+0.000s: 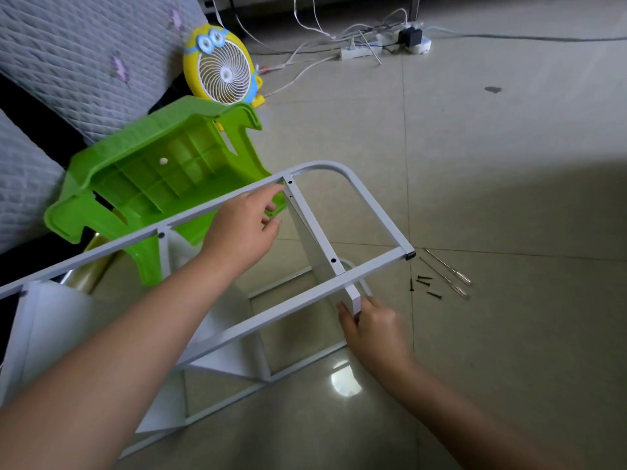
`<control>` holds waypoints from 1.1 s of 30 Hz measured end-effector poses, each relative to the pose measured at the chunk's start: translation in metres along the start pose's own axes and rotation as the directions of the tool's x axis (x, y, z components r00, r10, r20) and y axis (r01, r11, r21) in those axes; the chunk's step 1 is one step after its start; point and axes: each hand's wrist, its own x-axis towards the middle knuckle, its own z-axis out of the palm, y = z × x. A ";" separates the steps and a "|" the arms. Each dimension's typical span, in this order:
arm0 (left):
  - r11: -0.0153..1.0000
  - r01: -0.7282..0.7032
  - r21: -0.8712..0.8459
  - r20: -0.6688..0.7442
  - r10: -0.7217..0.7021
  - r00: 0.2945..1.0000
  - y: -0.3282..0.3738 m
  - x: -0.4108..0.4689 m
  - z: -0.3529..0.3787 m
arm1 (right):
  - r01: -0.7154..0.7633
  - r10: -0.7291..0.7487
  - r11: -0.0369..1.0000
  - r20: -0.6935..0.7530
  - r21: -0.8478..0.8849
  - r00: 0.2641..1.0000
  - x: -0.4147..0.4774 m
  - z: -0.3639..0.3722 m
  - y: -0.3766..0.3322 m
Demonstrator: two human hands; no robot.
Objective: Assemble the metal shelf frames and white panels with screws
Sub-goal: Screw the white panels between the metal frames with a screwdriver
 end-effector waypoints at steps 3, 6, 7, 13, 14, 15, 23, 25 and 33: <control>0.990 0.029 -0.140 0.056 -0.022 0.998 0.006 0.001 0.005 | 0.030 -0.030 0.999 0.021 -0.038 0.999 0.001 0.012 -0.004; 0.943 0.107 -0.317 0.012 -0.108 0.994 0.011 0.003 0.006 | 0.004 -0.001 0.999 0.063 -0.053 0.998 0.002 0.017 -0.008; 0.927 0.136 -0.349 0.026 -0.136 0.990 0.013 0.003 0.005 | -0.020 0.024 0.999 0.079 -0.051 0.997 0.002 0.015 -0.009; 0.988 -0.013 -0.156 0.130 0.034 0.991 0.014 0.002 0.014 | -0.076 0.089 0.995 0.219 -0.067 0.972 0.005 -0.001 -0.003; 0.995 -0.055 -0.087 0.140 0.067 0.988 0.013 0.001 0.013 | -0.062 0.080 0.994 0.226 -0.085 0.971 0.005 -0.004 -0.004; 0.994 -0.105 -0.022 0.138 0.107 0.985 0.011 0.000 0.010 | -0.040 0.067 0.993 0.243 -0.112 0.968 0.005 -0.003 -0.004; 0.648 -0.732 0.211 0.370 0.640 0.673 0.018 0.027 -0.007 | 0.022 0.049 0.976 0.314 -0.219 0.948 0.011 -0.009 -0.008; 0.638 -0.730 0.246 0.444 0.595 0.670 0.023 0.034 -0.009 | 0.056 0.027 0.970 0.329 -0.237 0.944 0.012 -0.011 -0.007; 0.505 -0.809 0.301 0.419 0.692 0.588 0.016 0.038 -0.010 | -0.013 0.078 0.979 0.319 -0.202 0.945 0.015 -0.015 -0.005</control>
